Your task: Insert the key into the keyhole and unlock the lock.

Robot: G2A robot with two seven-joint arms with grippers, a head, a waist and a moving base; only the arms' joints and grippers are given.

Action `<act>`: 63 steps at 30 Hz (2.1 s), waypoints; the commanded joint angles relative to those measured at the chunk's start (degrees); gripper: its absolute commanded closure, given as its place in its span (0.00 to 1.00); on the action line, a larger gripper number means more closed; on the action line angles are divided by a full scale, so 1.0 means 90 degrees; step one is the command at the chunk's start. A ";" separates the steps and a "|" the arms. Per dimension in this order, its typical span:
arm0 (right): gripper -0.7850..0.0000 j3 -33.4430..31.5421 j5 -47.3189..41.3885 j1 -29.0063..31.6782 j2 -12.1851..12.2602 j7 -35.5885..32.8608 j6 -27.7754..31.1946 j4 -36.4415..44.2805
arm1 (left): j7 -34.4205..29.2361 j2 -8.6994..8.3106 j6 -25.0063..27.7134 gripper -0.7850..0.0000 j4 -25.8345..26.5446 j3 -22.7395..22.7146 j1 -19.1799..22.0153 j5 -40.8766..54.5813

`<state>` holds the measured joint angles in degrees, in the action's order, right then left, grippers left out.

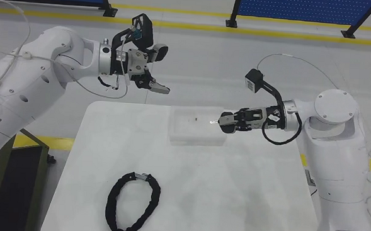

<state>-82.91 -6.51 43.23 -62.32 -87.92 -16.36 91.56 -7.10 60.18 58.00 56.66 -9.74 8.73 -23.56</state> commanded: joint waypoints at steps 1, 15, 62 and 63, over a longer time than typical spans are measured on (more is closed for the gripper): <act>1.00 0.0001 0.0004 -0.0002 -0.0001 0.0000 0.0000 -0.0001 | -0.0006 0.0000 0.0000 0.00 0.0000 0.0000 0.0000 0.0006; 1.00 0.0001 0.0004 -0.0002 -0.0001 0.0000 0.0000 -0.0001 | 0.0066 -0.0036 -0.0255 0.00 0.0044 -0.0105 -0.0244 -0.0058; 1.00 0.0001 0.0004 -0.0002 -0.0001 0.0000 0.0000 -0.0001 | 0.1624 -0.1587 0.0000 0.00 0.1039 0.0000 -0.2712 -0.2750; 1.00 0.0001 0.0004 -0.0002 -0.0001 0.0000 0.0000 -0.0001 | 0.1624 -0.1587 0.0000 0.00 0.1039 0.0000 -0.2712 -0.2750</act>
<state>-82.90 -6.48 43.22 -62.33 -87.93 -16.36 91.56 7.52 45.90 58.00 66.01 -9.74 -15.67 -48.31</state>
